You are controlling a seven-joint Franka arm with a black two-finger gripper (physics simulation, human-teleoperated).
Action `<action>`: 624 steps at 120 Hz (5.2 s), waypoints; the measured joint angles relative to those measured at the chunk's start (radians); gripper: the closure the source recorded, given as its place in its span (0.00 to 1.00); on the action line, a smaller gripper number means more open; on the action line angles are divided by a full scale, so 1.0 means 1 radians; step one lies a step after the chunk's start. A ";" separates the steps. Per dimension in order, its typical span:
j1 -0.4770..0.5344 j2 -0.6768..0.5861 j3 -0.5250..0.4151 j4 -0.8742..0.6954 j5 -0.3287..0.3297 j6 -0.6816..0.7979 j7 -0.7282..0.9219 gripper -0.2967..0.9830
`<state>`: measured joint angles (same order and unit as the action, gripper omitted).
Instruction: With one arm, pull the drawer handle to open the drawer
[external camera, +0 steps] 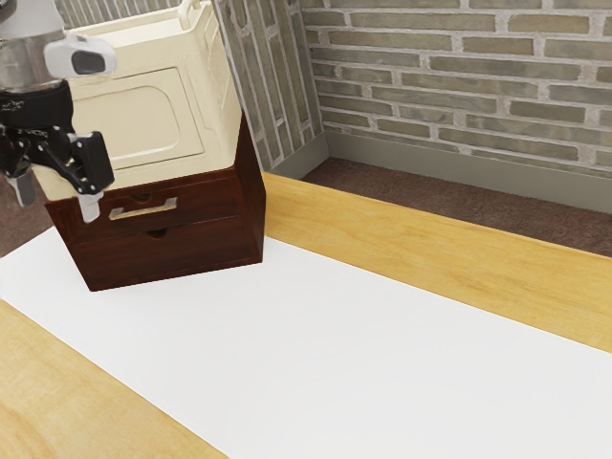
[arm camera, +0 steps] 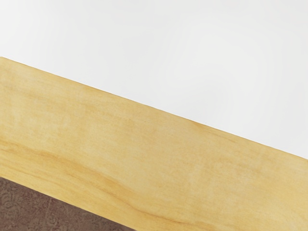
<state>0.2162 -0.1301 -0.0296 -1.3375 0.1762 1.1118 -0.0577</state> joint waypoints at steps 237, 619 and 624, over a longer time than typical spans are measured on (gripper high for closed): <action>0.085 0.042 0.014 -0.368 0.398 0.511 0.597 0.23; 0.082 0.195 0.104 -0.497 0.655 0.961 0.750 0.23; 0.089 0.201 0.105 -0.497 0.647 0.970 0.750 0.23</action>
<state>0.3056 0.0714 0.0751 -1.8341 0.8236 2.0819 0.6925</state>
